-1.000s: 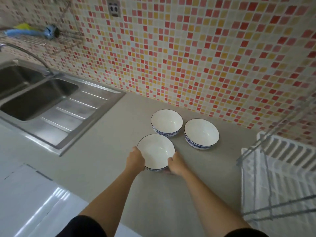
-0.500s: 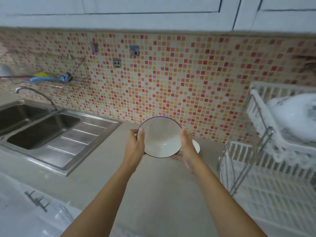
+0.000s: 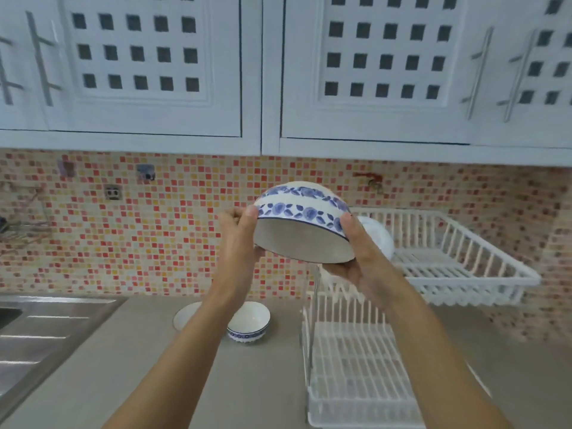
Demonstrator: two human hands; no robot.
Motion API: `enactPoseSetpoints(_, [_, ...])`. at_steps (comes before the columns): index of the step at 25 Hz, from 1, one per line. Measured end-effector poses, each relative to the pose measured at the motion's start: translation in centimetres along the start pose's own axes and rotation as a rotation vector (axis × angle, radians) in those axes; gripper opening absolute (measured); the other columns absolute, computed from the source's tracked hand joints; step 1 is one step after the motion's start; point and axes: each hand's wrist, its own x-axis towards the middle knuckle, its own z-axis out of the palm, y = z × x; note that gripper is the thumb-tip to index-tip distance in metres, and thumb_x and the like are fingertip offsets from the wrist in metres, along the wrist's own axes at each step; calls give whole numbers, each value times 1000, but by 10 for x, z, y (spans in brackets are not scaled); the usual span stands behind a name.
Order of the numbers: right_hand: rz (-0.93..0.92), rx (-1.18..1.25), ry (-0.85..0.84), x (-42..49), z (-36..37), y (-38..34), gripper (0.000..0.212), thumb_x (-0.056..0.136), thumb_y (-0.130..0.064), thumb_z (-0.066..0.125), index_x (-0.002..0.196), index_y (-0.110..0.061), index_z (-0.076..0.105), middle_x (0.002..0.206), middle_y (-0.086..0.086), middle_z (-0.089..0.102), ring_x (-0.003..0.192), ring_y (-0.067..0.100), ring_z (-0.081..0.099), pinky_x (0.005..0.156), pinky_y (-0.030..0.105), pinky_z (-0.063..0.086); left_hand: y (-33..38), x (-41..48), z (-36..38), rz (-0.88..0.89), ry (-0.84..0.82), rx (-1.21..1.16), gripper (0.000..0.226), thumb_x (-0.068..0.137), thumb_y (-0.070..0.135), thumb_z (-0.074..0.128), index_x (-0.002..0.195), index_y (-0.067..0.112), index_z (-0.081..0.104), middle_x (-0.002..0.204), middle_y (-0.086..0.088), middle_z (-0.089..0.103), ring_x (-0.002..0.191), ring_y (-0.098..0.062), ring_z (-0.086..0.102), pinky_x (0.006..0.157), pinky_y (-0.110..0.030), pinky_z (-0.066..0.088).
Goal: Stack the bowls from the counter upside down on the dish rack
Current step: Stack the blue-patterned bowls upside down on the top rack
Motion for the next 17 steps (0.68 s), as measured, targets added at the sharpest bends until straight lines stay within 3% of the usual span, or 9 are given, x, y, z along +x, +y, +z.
enactPoseSetpoints(2, [-103,-97,32,-3,-37,-15,72,48,-76,67,113,-47,53,107,-17,68,97,1,66,89,28,55,5,16,21,9,-160,70,43,75,51,51,113,31,44,123,3,52,103,-5,55,92,-37,42])
enactPoseSetpoints(4, [-232,-161,80,-7,-89,-29,67,53,-69,70,112,-45,50,105,-21,66,92,-8,66,76,17,57,8,40,59,24,-341,281,85,65,66,61,137,26,39,135,4,50,115,-10,54,101,-42,41])
enactPoseSetpoints(6, [-344,-253,107,-7,-140,-39,80,50,-74,72,120,-47,45,117,-20,59,101,-6,64,76,14,54,11,52,100,124,-511,512,103,54,76,61,143,35,30,136,13,50,120,-12,53,103,-37,42])
enactPoseSetpoints(9, [-404,-399,105,6,-214,-38,92,50,-72,75,131,-47,39,130,-21,49,119,5,57,92,31,53,14,74,165,214,-619,768,113,52,70,66,149,35,19,143,15,44,127,-10,48,109,-33,38])
enactPoseSetpoints(11, [-351,-533,88,18,-257,-33,109,47,-70,77,140,-40,31,134,-31,40,120,-5,51,97,25,48,4,98,202,199,-701,923,112,53,68,74,147,36,23,143,12,48,126,-13,52,108,-38,42])
enactPoseSetpoints(13, [-225,-729,38,37,-296,-24,126,44,-65,81,149,-31,19,140,-28,35,123,-4,46,100,23,43,-17,119,233,146,-782,1020,104,53,61,81,140,34,33,132,11,56,118,-14,57,103,-39,47])
enactPoseSetpoints(15, [-64,-867,-65,56,-326,-12,122,49,-56,84,148,-31,19,142,-17,38,125,8,45,99,23,44,-40,131,261,78,-854,1059,94,56,52,85,136,32,38,125,13,58,113,-13,58,101,-38,49])
enactPoseSetpoints(17, [48,-890,-176,73,-347,7,104,56,-47,88,141,-34,29,135,-19,45,123,9,50,93,17,47,-62,136,284,-9,-914,1112,86,63,42,84,135,32,38,119,16,57,110,-11,56,100,-31,45])
